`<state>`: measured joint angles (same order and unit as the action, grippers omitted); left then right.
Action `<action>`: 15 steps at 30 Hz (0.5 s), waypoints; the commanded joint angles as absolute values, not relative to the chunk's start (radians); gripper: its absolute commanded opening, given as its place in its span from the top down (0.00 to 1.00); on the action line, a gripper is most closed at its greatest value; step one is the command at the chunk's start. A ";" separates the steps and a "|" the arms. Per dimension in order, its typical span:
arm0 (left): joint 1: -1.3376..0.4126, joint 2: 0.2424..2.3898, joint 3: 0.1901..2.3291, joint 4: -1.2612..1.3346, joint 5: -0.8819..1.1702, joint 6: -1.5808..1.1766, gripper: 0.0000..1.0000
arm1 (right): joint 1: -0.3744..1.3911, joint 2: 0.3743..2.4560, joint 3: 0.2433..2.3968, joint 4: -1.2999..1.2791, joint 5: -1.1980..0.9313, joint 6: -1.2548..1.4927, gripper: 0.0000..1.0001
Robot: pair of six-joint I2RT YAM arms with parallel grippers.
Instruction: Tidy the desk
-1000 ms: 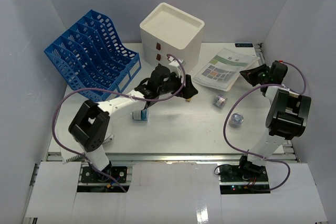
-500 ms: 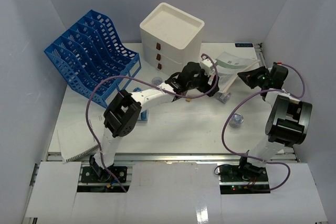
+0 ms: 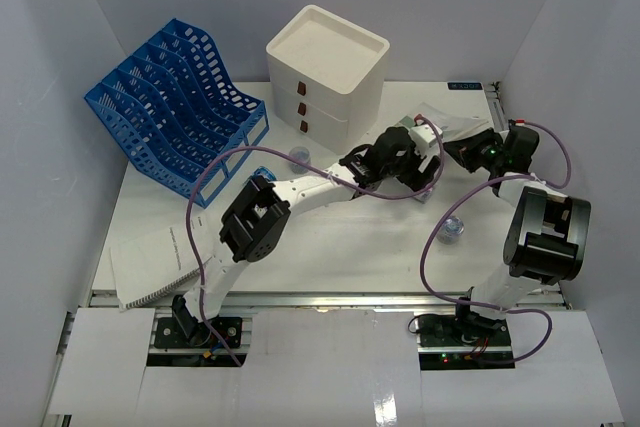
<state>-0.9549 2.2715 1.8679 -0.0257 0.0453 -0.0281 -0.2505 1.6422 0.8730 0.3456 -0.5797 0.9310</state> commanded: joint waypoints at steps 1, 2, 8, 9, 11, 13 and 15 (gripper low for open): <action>-0.977 2.229 1.900 -0.041 0.015 -0.003 0.08 | -0.231 1.602 0.884 0.383 -0.599 0.907 0.92; -0.981 2.224 1.900 -0.042 0.004 0.007 0.08 | -0.227 1.604 0.887 0.381 -0.602 0.906 0.92; -0.998 2.266 1.953 -0.096 -0.107 0.090 0.08 | -0.198 1.564 0.875 0.376 -0.619 0.895 0.92; -1.000 2.277 1.961 -0.104 -0.145 0.109 0.09 | -0.193 1.545 0.868 0.376 -0.620 0.889 0.92; -1.000 2.296 1.967 -0.109 -0.217 0.137 0.09 | -0.187 1.514 0.856 0.376 -0.630 0.877 0.92; -1.001 2.312 1.968 -0.107 -0.269 0.152 0.13 | -0.183 1.494 0.851 0.374 -0.642 0.861 0.92; -1.000 2.317 1.970 -0.107 -0.308 0.160 0.25 | -0.178 1.469 0.846 0.369 -0.644 0.845 0.92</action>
<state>-0.9992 2.2936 1.9400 -0.0818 -0.1656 0.1029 -0.1900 1.5417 0.8539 0.3397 -0.5968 0.8889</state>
